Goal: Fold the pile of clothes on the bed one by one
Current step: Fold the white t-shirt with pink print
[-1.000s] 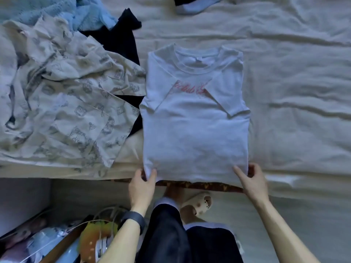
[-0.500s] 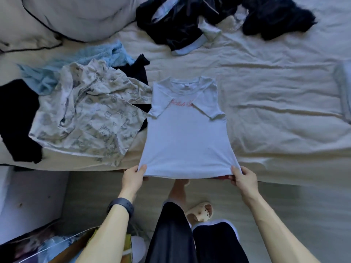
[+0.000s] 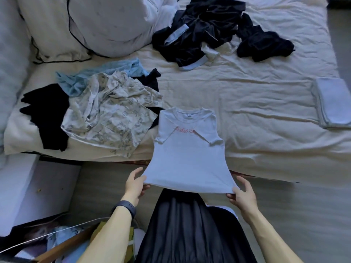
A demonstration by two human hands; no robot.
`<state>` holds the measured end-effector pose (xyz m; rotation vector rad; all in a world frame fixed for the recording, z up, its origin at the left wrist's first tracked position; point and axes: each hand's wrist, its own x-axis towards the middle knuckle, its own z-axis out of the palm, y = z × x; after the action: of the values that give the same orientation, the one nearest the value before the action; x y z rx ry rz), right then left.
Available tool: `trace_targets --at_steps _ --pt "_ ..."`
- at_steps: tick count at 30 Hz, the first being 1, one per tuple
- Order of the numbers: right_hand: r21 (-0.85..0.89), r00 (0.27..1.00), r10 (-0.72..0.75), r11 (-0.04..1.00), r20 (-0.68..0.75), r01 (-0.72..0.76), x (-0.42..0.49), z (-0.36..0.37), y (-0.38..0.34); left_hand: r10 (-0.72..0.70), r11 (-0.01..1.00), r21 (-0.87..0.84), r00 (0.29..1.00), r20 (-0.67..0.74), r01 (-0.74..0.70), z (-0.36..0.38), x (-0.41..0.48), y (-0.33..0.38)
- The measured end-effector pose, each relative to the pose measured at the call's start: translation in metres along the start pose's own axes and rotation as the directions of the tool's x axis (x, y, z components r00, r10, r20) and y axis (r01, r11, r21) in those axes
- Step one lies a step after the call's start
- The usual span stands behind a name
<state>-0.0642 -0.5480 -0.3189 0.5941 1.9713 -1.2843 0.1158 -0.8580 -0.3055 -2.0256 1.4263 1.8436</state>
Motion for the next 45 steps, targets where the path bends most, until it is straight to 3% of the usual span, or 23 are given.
trace_targets --at_steps 5,8,12,15,22,29,37,40,45 --pt "0.034 0.991 0.025 0.999 0.129 -0.03 0.019 0.002 -0.045 0.004 0.999 -0.049 0.989 0.149 0.003 0.001 0.013 0.038" --pt "-0.04 0.977 -0.044 0.998 0.209 0.053 0.042 0.006 -0.088 0.078 0.99 0.095 0.96 0.27 -0.107 0.002 0.03 0.074" --pt "-0.228 0.976 -0.182 0.952 0.116 0.204 0.096 0.031 -0.145 0.295 0.904 0.261 0.936 0.191 -0.338 0.022 0.08 0.124" --pt "-0.353 0.957 -0.285 0.891 0.051 0.284 0.148 0.06 -0.18 0.398 0.835 0.376 0.913 0.094 -0.403 0.047 0.139 0.155" --pt "-0.408 0.933 -0.332 0.878 -0.138 0.251 0.284 0.149 -0.198 0.434 0.826 0.413 0.9 -0.033 -0.383 0.133 0.261 0.189" --pt "-0.498 0.942 -0.253 0.859 -0.22 0.114 0.336 0.169 -0.188 0.49 0.718 0.597 0.869 -0.067 -0.358 0.156 0.308 0.181" --pt "-0.466 0.934 -0.303 0.865 -0.191 0.186 0.334 0.164 -0.2 0.504 0.732 0.549 0.863 -0.037 -0.404 0.153 0.308 0.188" --pt "-0.4 0.957 -0.237 0.903 -0.169 0.153 0.325 0.159 -0.194 0.432 0.795 0.488 0.901 -0.035 -0.361 0.155 0.301 0.19" --pt "-0.487 0.985 -0.164 0.865 -0.047 0.121 0.268 0.127 -0.162 0.32 0.867 0.408 0.947 -0.02 -0.285 0.134 0.261 0.15"
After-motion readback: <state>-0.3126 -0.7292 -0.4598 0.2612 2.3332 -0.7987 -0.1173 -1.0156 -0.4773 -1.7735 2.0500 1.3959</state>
